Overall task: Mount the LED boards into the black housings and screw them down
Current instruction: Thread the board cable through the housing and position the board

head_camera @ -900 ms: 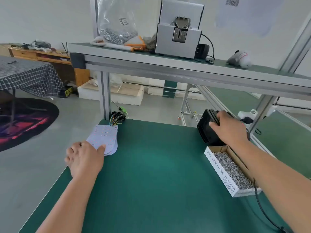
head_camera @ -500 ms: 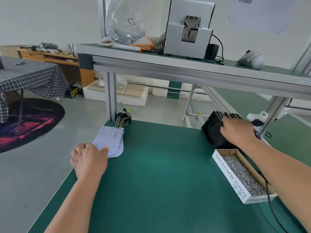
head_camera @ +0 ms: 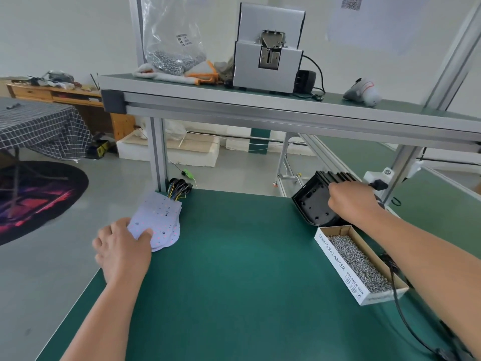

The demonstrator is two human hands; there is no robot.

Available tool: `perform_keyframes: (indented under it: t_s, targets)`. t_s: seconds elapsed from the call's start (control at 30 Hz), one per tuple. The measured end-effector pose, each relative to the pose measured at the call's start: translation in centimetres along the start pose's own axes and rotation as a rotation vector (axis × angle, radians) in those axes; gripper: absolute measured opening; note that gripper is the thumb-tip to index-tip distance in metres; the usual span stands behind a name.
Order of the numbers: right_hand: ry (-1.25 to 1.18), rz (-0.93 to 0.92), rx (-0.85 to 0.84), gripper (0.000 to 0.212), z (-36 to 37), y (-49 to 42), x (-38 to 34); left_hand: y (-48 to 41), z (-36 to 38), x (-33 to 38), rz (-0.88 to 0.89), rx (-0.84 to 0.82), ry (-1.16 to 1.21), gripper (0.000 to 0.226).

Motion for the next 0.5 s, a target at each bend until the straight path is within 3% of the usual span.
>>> perform_keyframes:
  t_s: [0.2,0.43,0.5]
  targets:
    - [-0.094,-0.002,0.045,0.022,-0.6,1.3,0.4,-0.2,0.2,-1.1,-0.015,-0.024,0.18,0.034]
    - [-0.622,-0.033,0.178,0.007,-0.6,5.3,0.8,-0.1,0.4,-1.3,0.001,-0.055,0.278,0.034]
    - [-0.686,-0.047,0.165,0.016,0.5,7.3,0.0,0.2,0.2,-1.2,0.009,-0.05,0.315,0.03]
Point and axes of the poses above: each hand's wrist, its own y-axis away from the middle knuckle, its own z-axis out of the palm, x = y × z, the point moved 10 cm from there along -y, towards the middle knuckle, and after that the axes turned 14 degrees about -x, right-handed, at the moved point
